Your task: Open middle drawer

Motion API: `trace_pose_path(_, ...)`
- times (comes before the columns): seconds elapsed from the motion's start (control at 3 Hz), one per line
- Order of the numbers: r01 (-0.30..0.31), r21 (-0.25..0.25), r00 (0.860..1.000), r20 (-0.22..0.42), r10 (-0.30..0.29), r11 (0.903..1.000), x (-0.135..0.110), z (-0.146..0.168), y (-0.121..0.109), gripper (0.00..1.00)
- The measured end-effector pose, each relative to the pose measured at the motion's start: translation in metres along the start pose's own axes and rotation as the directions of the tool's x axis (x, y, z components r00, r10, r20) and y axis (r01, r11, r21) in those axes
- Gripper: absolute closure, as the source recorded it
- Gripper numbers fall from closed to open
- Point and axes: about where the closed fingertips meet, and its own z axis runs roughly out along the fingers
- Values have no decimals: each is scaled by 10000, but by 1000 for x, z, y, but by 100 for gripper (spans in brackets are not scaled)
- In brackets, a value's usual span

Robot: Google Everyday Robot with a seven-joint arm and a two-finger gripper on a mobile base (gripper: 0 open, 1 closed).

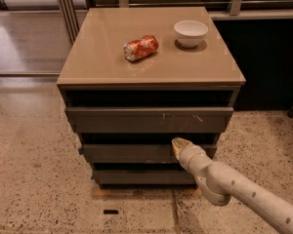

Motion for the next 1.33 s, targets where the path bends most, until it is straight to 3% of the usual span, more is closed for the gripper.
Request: trace_pose_path(1.33, 209, 372, 9996, -180, -202, 9991, 18, 21, -10, 100)
